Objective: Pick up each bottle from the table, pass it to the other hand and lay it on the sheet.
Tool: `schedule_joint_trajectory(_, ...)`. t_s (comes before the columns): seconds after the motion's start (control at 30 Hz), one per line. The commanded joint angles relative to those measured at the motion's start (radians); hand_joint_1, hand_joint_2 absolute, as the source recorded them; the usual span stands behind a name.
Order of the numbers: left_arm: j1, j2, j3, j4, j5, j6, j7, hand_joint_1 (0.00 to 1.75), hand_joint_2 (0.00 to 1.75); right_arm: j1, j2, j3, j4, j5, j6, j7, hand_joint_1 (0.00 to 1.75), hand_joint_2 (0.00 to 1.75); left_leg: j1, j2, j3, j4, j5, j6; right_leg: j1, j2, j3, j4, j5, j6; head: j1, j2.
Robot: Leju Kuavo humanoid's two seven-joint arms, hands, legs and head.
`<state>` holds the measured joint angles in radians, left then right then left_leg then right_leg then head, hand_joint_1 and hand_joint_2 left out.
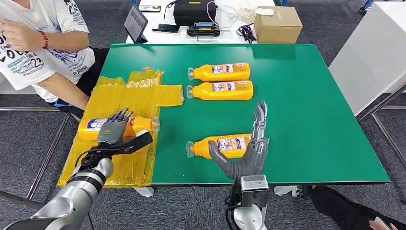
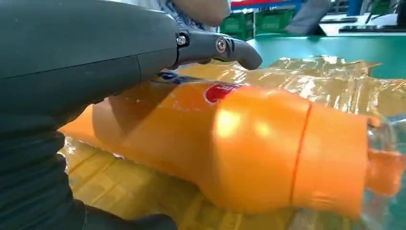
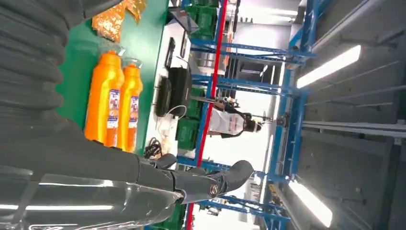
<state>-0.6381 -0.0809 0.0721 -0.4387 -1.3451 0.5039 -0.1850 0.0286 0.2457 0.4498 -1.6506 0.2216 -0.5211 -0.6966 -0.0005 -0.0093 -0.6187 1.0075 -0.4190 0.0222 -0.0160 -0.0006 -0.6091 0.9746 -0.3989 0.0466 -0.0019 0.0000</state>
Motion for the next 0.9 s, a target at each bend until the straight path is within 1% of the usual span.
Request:
schedule_joint_trajectory(0.03, -0.018, -0.021, 0.105, 0.052, 0.139, -0.097, -0.042, 0.00, 1.75, -0.032, -0.021, 0.005, 0.089, -0.003, 0.001, 0.021, 0.00, 1.75, 0.001, 0.001, 0.006, -0.001, -0.002, -0.001, 0.001, 0.001, 0.006, -0.001, -0.002, -0.002, 0.000, 0.000)
schedule_joint_trajectory(0.1, -0.018, -0.024, 0.138, 0.049, 0.200, -0.133, -0.065, 0.00, 1.75, -0.031, -0.016, -0.005, 0.098, -0.023, 0.016, 0.023, 0.00, 1.75, 0.000, 0.001, 0.004, -0.001, -0.001, -0.001, 0.001, 0.001, 0.003, -0.001, -0.001, -0.001, 0.000, 0.000)
schedule_joint_trajectory(0.13, -0.019, -0.025, 0.148, 0.049, 0.223, -0.154, -0.071, 0.00, 1.75, -0.026, -0.012, -0.013, 0.099, -0.022, 0.010, 0.021, 0.00, 1.75, 0.001, 0.002, 0.006, -0.001, -0.002, -0.001, 0.001, 0.001, 0.006, -0.001, -0.002, -0.002, 0.000, 0.000)
schedule_joint_trajectory(0.2, -0.023, -0.027, 0.172, 0.048, 0.269, -0.189, -0.081, 0.00, 1.75, -0.022, -0.009, -0.020, 0.100, -0.023, 0.008, 0.019, 0.00, 1.75, 0.000, 0.001, 0.004, -0.001, -0.001, -0.001, 0.000, 0.001, 0.004, -0.001, -0.001, -0.001, 0.000, 0.000)
schedule_joint_trajectory(0.23, -0.028, -0.029, 0.185, 0.041, 0.298, -0.206, -0.081, 0.00, 1.75, -0.019, -0.008, -0.024, 0.101, -0.022, 0.008, 0.019, 0.00, 1.75, 0.001, 0.001, 0.006, -0.001, -0.002, -0.001, 0.001, 0.001, 0.006, -0.002, -0.001, -0.002, 0.000, 0.000)
schedule_joint_trajectory(0.3, -0.040, -0.035, 0.205, 0.029, 0.362, -0.241, -0.086, 0.00, 1.75, -0.015, -0.005, -0.030, 0.102, -0.018, 0.007, 0.018, 0.00, 1.75, 0.000, 0.000, 0.004, -0.001, 0.000, -0.001, 0.000, 0.000, 0.004, -0.001, 0.000, -0.001, 0.000, 0.000)
schedule_joint_trajectory(0.33, -0.046, -0.038, 0.219, 0.022, 0.386, -0.250, -0.092, 0.00, 1.75, -0.014, -0.006, -0.031, 0.103, -0.018, 0.008, 0.020, 0.00, 1.75, 0.001, 0.001, 0.006, -0.001, -0.001, -0.001, 0.001, 0.000, 0.006, -0.001, -0.001, -0.002, 0.000, 0.000)
schedule_joint_trajectory(0.5, -0.048, -0.038, 0.217, 0.017, 0.391, -0.259, -0.088, 0.00, 1.75, -0.014, -0.005, -0.032, 0.105, -0.017, 0.008, 0.021, 0.00, 1.75, 0.000, 0.001, 0.006, -0.001, 0.000, -0.001, 0.000, 0.000, 0.005, -0.001, 0.000, -0.001, 0.000, 0.000)
schedule_joint_trajectory(0.57, -0.054, -0.046, 0.230, -0.012, 0.471, -0.313, -0.141, 0.00, 1.75, -0.009, -0.005, -0.038, 0.106, -0.012, 0.006, 0.023, 0.00, 1.75, 0.001, 0.001, 0.007, -0.001, -0.001, -0.001, 0.001, 0.000, 0.006, -0.001, -0.001, -0.002, 0.000, 0.000)
schedule_joint_trajectory(0.63, -0.048, -0.051, 0.207, -0.092, 0.590, -0.441, -0.184, 0.00, 1.75, -0.003, -0.003, -0.050, 0.118, -0.013, 0.012, 0.025, 0.00, 1.75, 0.001, 0.000, 0.007, 0.000, -0.001, -0.001, 0.001, -0.001, 0.007, -0.001, -0.002, -0.002, 0.000, 0.000)
schedule_joint_trajectory(0.7, -0.029, -0.051, 0.156, -0.177, 0.675, -0.491, -0.193, 0.00, 1.75, -0.003, -0.002, -0.057, 0.129, -0.014, 0.018, 0.020, 0.00, 1.75, 0.001, 0.000, 0.005, 0.000, 0.000, -0.001, 0.001, -0.001, 0.005, -0.001, -0.001, -0.001, 0.000, 0.000)
schedule_joint_trajectory(0.73, -0.006, -0.051, 0.124, -0.250, 0.723, -0.483, -0.252, 0.00, 1.75, -0.005, -0.002, -0.055, 0.140, -0.022, 0.030, 0.018, 0.00, 1.75, 0.001, -0.001, 0.005, 0.000, 0.000, -0.001, 0.001, -0.001, 0.005, -0.001, 0.000, -0.001, 0.000, 0.000)
schedule_joint_trajectory(0.77, 0.012, -0.047, 0.099, -0.295, 0.762, -0.508, -0.277, 0.00, 1.75, -0.010, -0.005, -0.050, 0.150, -0.024, 0.041, 0.019, 0.00, 1.75, 0.001, 0.000, 0.006, 0.000, -0.001, -0.001, 0.001, 0.000, 0.007, -0.001, -0.001, -0.001, 0.000, 0.000)
schedule_joint_trajectory(0.83, 0.055, -0.025, 0.045, -0.376, 0.874, -0.615, -0.268, 0.00, 1.75, -0.023, -0.003, -0.044, 0.192, -0.034, 0.072, 0.032, 0.00, 1.75, 0.001, 0.003, 0.007, 0.000, -0.002, -0.001, 0.001, 0.002, 0.006, -0.001, -0.001, -0.002, 0.000, 0.000)
schedule_joint_trajectory(0.9, 0.062, -0.008, 0.019, -0.376, 0.907, -0.646, -0.264, 0.00, 1.75, -0.026, -0.002, -0.045, 0.206, -0.032, 0.074, 0.032, 0.00, 1.75, 0.001, 0.004, 0.005, -0.001, -0.001, -0.001, 0.001, 0.002, 0.004, -0.001, 0.000, -0.001, 0.000, 0.000)
